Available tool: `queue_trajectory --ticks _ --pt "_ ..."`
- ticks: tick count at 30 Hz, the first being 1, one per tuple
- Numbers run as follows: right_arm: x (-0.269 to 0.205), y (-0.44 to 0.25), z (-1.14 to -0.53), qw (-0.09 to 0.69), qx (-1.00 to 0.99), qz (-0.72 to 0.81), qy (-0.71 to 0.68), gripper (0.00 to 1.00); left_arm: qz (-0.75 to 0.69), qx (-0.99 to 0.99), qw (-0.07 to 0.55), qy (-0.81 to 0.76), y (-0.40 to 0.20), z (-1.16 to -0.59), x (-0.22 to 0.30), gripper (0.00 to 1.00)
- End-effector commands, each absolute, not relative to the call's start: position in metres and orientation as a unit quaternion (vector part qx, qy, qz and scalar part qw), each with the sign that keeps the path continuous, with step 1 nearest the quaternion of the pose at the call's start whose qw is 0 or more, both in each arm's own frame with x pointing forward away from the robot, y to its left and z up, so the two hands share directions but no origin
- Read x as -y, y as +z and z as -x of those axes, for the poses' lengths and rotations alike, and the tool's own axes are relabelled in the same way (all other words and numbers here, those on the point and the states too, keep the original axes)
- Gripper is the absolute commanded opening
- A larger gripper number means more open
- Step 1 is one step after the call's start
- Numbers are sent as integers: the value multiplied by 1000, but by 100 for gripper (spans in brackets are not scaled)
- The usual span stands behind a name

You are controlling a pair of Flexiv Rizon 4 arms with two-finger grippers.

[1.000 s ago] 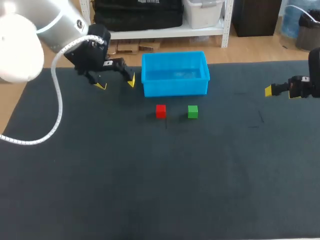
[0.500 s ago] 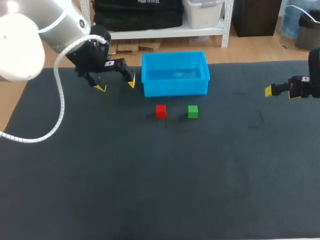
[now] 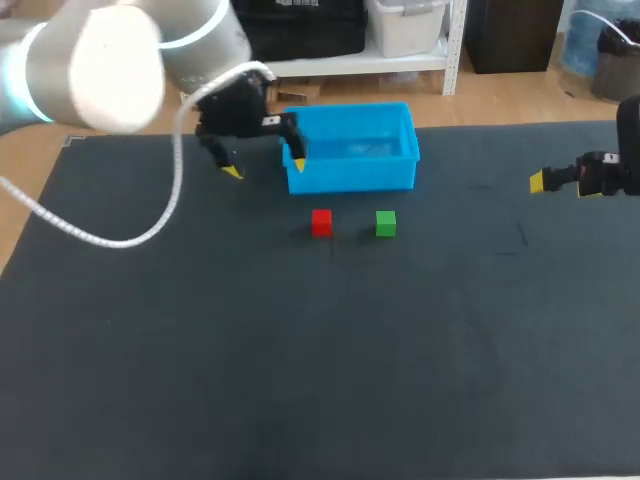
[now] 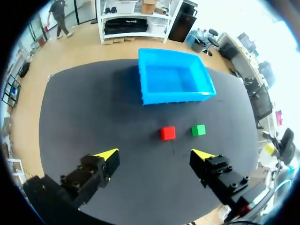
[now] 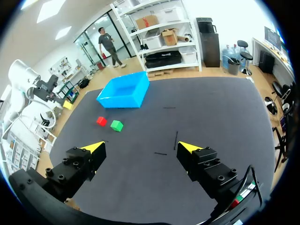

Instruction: Use the left arm to pick the red cube and place it into the blue plastic box first, then use the right arm to grasp the green cube and put it into the same blue plastic box after the first action is fully finished.

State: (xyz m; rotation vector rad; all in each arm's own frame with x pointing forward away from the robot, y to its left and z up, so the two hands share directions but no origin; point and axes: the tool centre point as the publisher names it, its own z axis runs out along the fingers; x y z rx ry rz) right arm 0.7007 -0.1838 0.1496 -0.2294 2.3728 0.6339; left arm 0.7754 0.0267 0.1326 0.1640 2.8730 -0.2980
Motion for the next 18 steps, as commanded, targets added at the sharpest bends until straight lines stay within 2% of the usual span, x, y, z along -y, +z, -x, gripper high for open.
queue_trajectory --ticks 1,18 --pt "184 150 -701 331 -908 88 243 100 -52 -992 93 -62 120 -795 -8 100" --pt "184 150 -701 331 -908 88 243 100 -36 -994 83 -68 71 -807 17 100"
